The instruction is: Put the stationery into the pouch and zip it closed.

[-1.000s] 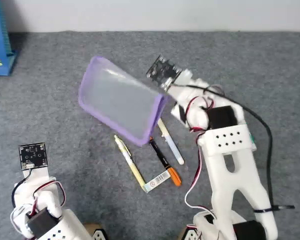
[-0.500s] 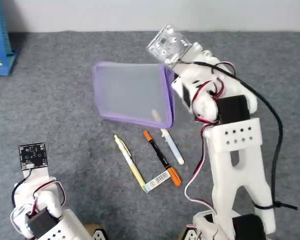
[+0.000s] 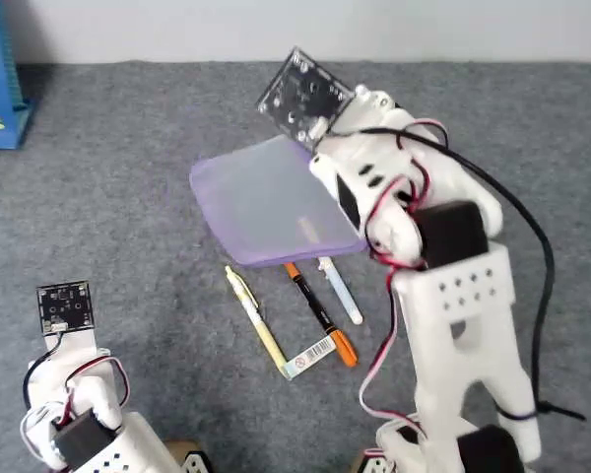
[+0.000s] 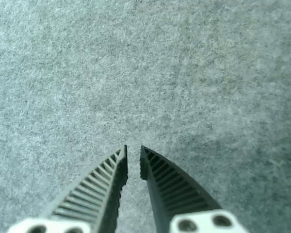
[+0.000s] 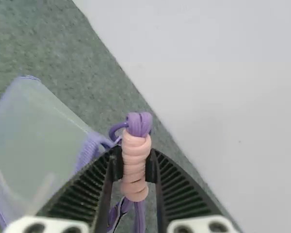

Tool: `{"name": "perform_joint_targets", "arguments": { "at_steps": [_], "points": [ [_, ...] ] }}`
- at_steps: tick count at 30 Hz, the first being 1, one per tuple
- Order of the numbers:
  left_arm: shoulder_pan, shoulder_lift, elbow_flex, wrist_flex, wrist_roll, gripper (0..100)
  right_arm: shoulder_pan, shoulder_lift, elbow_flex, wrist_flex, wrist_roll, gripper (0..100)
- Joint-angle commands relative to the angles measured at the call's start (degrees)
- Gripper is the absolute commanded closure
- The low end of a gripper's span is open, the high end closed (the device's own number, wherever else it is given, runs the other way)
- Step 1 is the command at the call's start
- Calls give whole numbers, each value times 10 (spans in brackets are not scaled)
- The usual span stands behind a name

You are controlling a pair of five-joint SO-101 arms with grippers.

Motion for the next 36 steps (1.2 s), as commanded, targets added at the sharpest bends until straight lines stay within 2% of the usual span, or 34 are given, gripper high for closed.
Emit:
{"name": "perform_joint_targets", "arguments": {
  "at_steps": [1,9,14,23,29,36],
  "points": [
    [-2,-9,-20,1,-3,949,28,24,-33,-56,-4,987],
    [-2,-9,-20,1,-3,949,48,70,-44,-160,-7,987],
    [-2,-9,-20,1,-3,949,49,96,-114,-183,-35,988],
    [-2,-9,-18,1,-4,949,38,190,-195,-193,-36,988],
    [-2,-9,-18,1,-4,949,11,177,-195,-35,-35,988],
    [-2,-9,-22,1,-4,949,-64,126,-194,164,1,988]
  ]
}}
